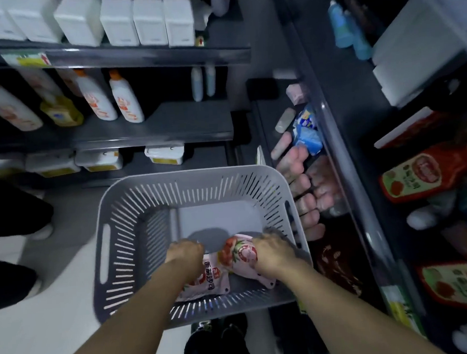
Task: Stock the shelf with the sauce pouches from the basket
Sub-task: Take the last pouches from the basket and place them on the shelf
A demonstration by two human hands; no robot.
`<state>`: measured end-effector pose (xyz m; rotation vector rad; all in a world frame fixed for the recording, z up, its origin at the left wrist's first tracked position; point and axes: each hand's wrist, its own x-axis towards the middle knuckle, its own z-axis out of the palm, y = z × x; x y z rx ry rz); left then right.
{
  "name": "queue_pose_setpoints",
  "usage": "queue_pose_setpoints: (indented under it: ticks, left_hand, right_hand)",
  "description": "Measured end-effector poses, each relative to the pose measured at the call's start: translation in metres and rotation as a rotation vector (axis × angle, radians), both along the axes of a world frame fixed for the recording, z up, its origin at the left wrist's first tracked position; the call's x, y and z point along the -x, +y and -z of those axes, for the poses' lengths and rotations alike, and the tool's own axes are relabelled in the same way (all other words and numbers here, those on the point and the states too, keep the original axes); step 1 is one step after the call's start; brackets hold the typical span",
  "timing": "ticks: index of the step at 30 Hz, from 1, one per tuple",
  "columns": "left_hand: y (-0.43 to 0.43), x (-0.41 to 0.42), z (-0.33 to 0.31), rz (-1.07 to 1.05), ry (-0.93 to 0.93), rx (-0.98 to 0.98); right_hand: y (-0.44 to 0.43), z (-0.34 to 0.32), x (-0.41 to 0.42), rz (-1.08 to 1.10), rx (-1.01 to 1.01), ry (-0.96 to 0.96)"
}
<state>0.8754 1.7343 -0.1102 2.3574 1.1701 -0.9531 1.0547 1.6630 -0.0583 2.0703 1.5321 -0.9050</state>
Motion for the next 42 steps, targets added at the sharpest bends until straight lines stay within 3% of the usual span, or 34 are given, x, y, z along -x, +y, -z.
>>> queue_pose_setpoints:
  ticks: [9,13,15,19,22,31,36,38,42]
  left_hand:
    - [0.000,-0.004,0.036,-0.050,0.045,0.090]
    - [0.005,-0.005,0.038,-0.162,0.069,0.128]
    - [0.010,0.002,0.036,-0.262,0.059,0.115]
    - [0.025,0.031,0.031,-0.544,-0.045,0.128]
    - [0.034,0.045,0.026,-0.712,-0.138,0.151]
    - [0.049,0.049,0.026,-1.038,-0.432,0.098]
    - [0.055,0.051,0.022,-1.072,-0.437,0.109]
    - [0.052,0.047,0.020,-1.053,-0.431,0.135]
    - [0.049,0.047,0.020,-1.042,-0.454,0.148]
  right_hand:
    - [0.012,0.029,0.004,-0.195,0.087,-0.253]
    - [0.024,0.025,0.004,-0.211,0.094,-0.200]
    - [0.028,0.021,0.005,-0.109,0.083,-0.092]
    - [0.035,0.015,0.007,0.333,0.059,0.139]
    - [0.043,0.003,0.015,0.504,-0.162,0.180]
    - [0.055,-0.027,0.038,0.319,-0.702,0.096]
    - [0.051,-0.015,0.039,0.142,-0.558,0.038]
    - [0.045,0.000,0.036,0.278,-0.515,0.143]
    - [0.037,0.018,0.026,0.698,-0.654,0.332]
